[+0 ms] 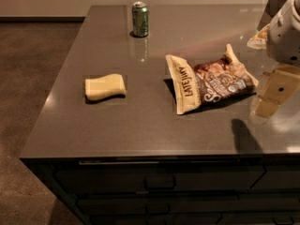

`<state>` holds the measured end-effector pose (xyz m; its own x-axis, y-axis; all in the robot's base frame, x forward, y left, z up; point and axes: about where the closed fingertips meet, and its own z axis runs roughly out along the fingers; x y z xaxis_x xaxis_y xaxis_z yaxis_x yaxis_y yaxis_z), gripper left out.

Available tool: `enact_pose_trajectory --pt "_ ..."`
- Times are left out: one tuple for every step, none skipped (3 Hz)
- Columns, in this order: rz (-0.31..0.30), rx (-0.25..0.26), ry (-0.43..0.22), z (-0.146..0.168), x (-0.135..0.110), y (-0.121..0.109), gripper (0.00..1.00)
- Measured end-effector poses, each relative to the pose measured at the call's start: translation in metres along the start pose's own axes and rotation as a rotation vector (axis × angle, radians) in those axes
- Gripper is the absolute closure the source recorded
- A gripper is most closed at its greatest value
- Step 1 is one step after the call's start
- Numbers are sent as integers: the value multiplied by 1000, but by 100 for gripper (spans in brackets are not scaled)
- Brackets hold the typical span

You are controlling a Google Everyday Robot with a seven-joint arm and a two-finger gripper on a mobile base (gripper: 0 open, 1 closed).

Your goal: Move sponge near green can

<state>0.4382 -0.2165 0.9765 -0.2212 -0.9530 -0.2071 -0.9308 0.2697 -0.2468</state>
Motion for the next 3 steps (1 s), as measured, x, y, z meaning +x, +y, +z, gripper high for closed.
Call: enact_pose_trajectory --pt "-1 2 -2 0 -1 0 0" --pt "-33 -7 -36 6 -30 -10 0" --pt "-91 -39 -72 32 -77 -23 0"
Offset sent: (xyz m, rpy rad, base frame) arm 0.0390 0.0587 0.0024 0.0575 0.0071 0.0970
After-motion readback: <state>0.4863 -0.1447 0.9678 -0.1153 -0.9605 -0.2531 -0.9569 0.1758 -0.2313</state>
